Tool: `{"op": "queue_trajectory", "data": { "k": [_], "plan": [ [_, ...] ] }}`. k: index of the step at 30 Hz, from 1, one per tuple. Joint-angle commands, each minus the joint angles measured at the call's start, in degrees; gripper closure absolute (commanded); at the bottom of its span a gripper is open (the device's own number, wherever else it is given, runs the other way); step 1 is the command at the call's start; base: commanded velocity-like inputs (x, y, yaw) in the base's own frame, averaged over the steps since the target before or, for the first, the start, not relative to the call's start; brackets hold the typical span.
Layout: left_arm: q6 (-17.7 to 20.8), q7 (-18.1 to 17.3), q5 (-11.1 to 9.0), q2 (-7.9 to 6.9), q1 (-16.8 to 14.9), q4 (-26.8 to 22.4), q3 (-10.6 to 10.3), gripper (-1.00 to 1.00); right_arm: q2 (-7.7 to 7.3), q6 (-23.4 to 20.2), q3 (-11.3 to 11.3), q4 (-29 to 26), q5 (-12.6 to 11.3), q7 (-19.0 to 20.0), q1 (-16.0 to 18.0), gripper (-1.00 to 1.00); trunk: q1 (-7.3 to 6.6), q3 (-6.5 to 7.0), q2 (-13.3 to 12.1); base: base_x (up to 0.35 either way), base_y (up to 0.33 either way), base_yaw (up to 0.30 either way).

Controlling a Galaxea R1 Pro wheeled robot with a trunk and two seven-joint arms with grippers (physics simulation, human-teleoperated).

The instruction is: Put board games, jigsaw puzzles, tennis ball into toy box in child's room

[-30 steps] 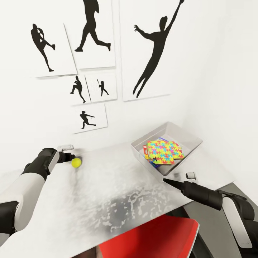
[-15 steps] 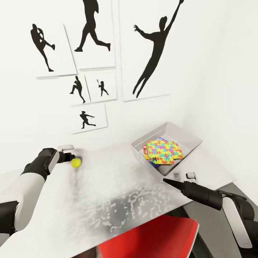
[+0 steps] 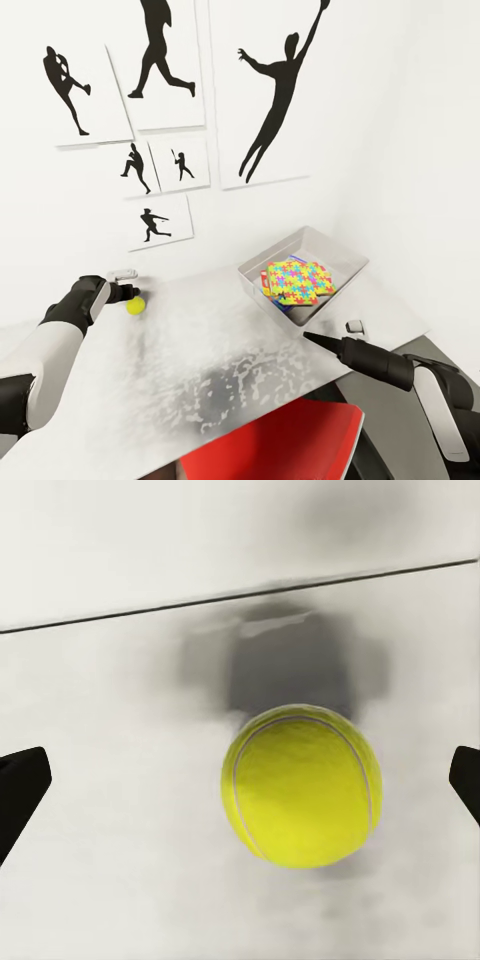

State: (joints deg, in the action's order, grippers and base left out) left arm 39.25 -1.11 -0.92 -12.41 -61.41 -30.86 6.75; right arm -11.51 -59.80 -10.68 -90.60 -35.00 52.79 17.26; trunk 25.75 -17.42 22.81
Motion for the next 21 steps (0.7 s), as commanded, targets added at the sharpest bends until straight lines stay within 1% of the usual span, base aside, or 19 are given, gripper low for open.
{"op": "queue_trajectory", "data": {
  "k": [1,12,21],
  "plan": [
    [0.3,-0.1,-0.1,0.02,0.0,-0.1,0.2,-1.0,0.0,-0.2,-0.1,0.0,0.2,0.3,0.0,-1.0,0.03,-0.1,0.1,0.0,0.0,-0.002],
    [0.3,0.0,-0.1,0.08,0.0,0.0,0.1,-1.0,0.0,-0.2,-0.1,0.0,0.2,0.4,0.0,-1.0,0.03,-0.14,0.1,0.0,0.0,0.0],
    [0.2,0.2,-0.1,0.19,0.0,0.0,0.0,-1.0,-0.02,-0.2,-0.1,0.0,0.2,0.4,0.0,-1.0,0.03,-0.63,0.1,0.0,0.0,0.0]
  ]
}}
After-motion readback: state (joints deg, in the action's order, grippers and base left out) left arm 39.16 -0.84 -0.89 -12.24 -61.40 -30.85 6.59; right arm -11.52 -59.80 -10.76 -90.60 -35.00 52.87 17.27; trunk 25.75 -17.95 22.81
